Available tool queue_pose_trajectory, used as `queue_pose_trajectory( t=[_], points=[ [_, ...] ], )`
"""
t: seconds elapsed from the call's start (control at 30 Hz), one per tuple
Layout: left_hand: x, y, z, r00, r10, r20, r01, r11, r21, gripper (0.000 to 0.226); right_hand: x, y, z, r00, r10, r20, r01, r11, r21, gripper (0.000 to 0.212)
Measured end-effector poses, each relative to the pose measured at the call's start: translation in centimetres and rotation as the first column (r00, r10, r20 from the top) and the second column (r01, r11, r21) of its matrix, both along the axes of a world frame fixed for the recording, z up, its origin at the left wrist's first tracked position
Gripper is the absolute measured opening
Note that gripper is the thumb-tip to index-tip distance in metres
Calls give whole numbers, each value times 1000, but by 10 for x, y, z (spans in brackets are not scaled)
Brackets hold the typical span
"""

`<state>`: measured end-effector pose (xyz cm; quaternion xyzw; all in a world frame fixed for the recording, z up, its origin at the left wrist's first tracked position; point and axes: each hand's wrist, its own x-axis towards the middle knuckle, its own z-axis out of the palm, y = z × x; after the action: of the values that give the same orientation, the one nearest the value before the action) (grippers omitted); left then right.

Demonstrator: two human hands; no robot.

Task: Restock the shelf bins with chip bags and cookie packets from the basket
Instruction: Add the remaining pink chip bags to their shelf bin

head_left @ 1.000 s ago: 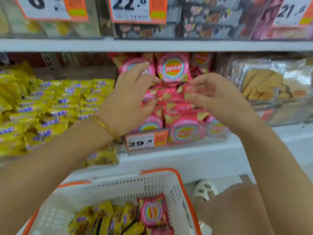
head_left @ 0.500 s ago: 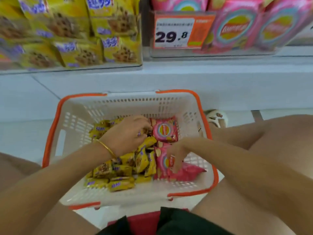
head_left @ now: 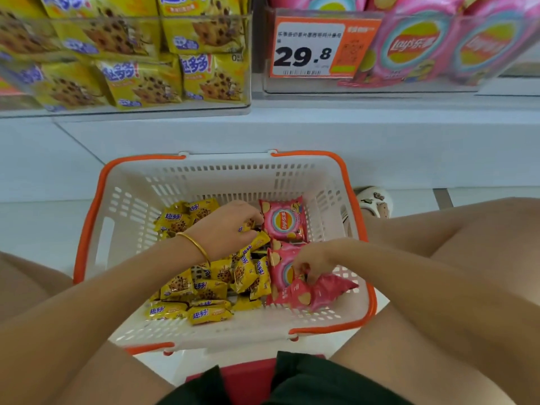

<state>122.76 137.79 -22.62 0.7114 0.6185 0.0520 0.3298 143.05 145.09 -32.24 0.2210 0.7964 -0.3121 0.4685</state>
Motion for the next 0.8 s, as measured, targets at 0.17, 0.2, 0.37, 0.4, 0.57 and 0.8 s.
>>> queue_pose_trajectory(
  t=[0.17, 0.2, 0.37, 0.4, 0.57, 0.8],
  points=[
    [10, -3, 4, 997, 19, 81, -11, 995, -102, 45, 2, 27, 40, 933, -357, -46, 346, 924, -162, 10],
    [12, -4, 3, 993, 27, 113, -12, 991, -135, 52, 2, 31, 50, 914, -400, -62, 383, 905, -185, 9],
    [23, 3, 10, 962, 47, 267, 17, 972, -234, 79, -8, 45, 101, 775, -602, -194, 521, 781, -344, 23],
    [25, 6, 16, 942, 87, 325, -10, 973, -232, 76, -9, 46, 110, 723, -651, -230, 552, 745, -374, 24],
    [23, 27, 49, 842, 257, 474, -205, 966, -160, 47, -2, 52, 158, 408, -851, -331, 679, 525, -513, 17],
    [29, 52, 104, 886, 149, 438, -133, 989, -67, 57, 24, 51, 214, 337, -797, -500, 599, 592, -540, 42]
  ],
)
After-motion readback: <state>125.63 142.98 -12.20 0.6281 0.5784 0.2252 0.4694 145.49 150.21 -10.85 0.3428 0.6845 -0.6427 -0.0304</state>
